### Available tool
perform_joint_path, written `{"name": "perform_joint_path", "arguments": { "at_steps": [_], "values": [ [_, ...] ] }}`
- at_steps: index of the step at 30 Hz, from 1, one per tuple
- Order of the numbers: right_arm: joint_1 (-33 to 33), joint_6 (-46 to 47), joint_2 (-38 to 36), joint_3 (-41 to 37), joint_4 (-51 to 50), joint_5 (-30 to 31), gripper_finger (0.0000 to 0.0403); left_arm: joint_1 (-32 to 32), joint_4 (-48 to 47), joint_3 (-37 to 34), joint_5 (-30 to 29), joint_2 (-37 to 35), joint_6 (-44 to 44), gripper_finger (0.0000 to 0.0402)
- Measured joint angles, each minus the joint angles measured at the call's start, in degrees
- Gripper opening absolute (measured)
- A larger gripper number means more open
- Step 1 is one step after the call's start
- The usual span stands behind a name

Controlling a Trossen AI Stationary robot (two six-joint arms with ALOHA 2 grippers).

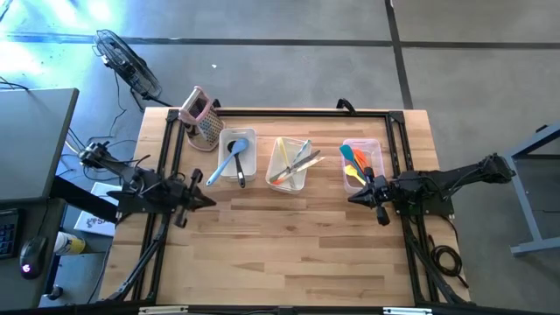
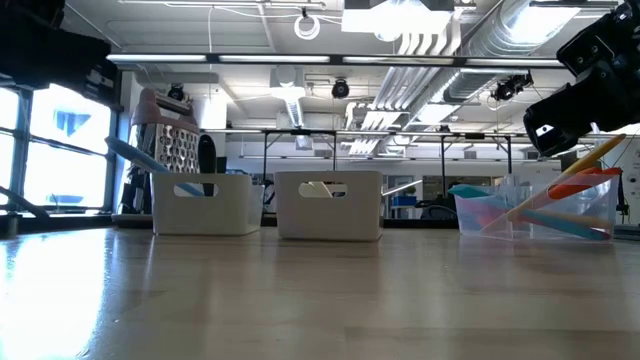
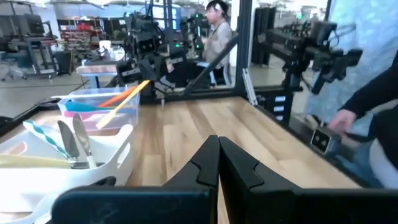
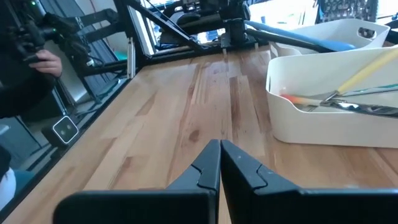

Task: Pick & Place Kitchen Items
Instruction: Return to Home Position

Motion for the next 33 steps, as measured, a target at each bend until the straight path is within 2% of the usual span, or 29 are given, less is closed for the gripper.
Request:
{"name": "perform_joint_path", "arguments": {
  "at_steps": [9,33],
  "values": [
    [0.0,0.0,0.02,0.0,0.0,-0.04,0.0005,0.0,1.02,-0.06,-6.2,0.61,1.16,0.0],
    [0.0,-0.02,0.02,0.0,0.0,-0.08,0.0005,0.0,1.23,-0.13,-5.39,1.46,1.09,0.0]
  ]
}}
